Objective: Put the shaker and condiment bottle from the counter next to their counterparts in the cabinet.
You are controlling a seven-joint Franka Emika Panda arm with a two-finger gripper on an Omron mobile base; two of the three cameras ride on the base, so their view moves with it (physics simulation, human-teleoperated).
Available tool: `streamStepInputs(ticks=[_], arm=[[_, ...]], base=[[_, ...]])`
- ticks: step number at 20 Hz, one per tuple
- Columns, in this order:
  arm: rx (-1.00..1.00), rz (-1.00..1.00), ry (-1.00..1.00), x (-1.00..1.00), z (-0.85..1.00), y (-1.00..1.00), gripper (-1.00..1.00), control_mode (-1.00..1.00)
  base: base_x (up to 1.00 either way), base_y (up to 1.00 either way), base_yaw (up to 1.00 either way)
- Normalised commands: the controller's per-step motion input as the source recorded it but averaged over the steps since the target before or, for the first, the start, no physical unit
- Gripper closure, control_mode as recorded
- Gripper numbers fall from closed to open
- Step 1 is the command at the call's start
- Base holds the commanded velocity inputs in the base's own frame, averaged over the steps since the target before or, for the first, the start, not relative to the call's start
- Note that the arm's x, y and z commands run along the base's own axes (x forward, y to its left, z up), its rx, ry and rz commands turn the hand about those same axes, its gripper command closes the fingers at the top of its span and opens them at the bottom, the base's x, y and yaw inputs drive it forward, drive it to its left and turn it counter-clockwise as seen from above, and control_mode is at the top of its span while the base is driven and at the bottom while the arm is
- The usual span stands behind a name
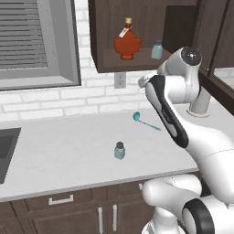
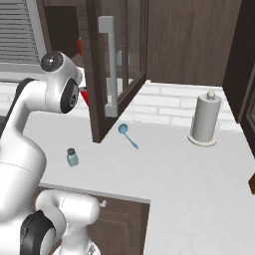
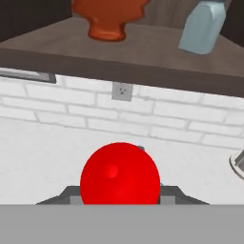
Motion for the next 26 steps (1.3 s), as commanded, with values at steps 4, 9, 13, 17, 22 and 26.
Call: streamStepInputs(ticks=[4,9,13,17,22,26], arm=[[0.0,0.07,-0.03,0.0,0.3,0.0,1.0,-1.0],[0.0,0.03,0.0,0.0,0.28,0.0,1.0,-1.0],[-0.02,0.02,0.0,0.0,0.3,0.04,1.0,-1.0],[-0.01,0.01,0.0,0.0,0.37,0.02,1.0,-1.0],[0.0,0.04,-0.12,0.0,0.1,0.0,1.0,-1.0],[0.0,0.04,-0.32,-0.19,0.0,0.0,1.0,-1.0]], base=[[0.0,0.0,0.0],[0.0,0.0,0.0],[0.0,0.0,0.0],[0.0,0.0,0.0],[0.0,0.0,0.0],[0.0,0.0,0.0]])
